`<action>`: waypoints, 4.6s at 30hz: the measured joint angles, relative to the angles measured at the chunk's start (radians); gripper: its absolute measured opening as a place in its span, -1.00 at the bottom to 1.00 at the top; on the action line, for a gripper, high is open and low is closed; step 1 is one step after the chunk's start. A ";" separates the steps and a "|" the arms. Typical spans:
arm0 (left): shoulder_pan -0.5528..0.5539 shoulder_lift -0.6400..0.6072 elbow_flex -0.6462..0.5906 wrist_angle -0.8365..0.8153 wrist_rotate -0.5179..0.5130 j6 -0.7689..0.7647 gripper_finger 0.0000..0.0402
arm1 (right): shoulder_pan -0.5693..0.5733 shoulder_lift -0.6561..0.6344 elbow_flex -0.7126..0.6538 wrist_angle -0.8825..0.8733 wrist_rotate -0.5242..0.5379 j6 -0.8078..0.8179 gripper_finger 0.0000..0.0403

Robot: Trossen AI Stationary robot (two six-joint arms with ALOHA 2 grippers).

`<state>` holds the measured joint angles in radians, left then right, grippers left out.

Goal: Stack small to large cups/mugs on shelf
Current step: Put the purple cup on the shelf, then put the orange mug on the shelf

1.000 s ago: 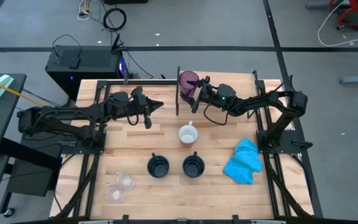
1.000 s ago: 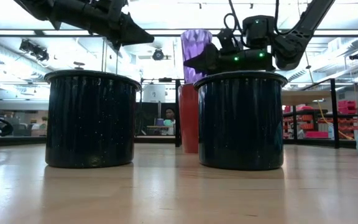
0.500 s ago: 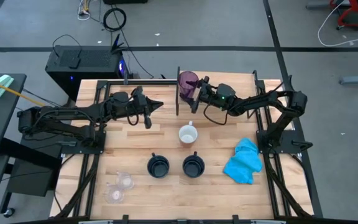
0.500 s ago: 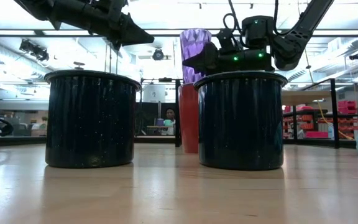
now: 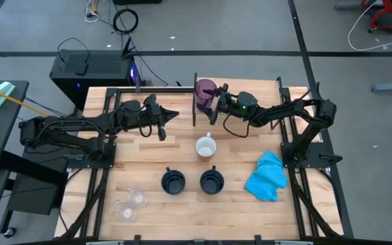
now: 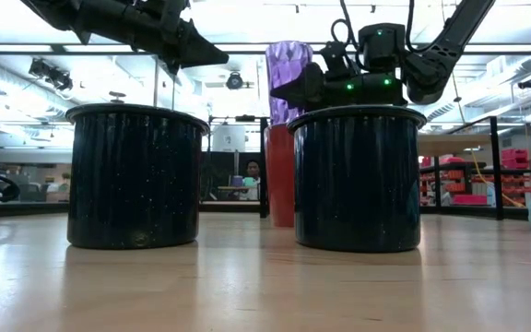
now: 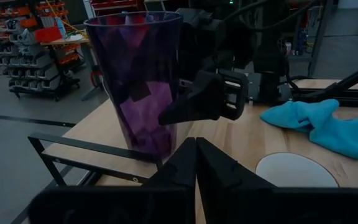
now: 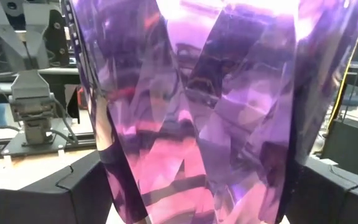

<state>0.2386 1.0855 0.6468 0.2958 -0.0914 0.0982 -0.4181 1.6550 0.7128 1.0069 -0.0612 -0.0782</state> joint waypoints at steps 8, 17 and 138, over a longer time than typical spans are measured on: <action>0.000 0.000 0.000 0.000 0.000 0.000 -0.90 | -0.007 -0.001 0.000 -0.031 0.009 0.004 0.87; 0.000 0.000 0.000 -0.001 0.000 0.000 -0.92 | -0.021 -0.001 0.000 -0.056 -0.004 0.005 0.97; 0.000 -0.104 0.001 -0.205 0.000 -0.042 -0.85 | 0.307 -0.336 0.129 -1.103 0.044 -0.009 0.90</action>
<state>0.2382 0.9813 0.6479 0.0910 -0.0917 0.0563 -0.1112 1.3186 0.8417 -0.0957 -0.0172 -0.0869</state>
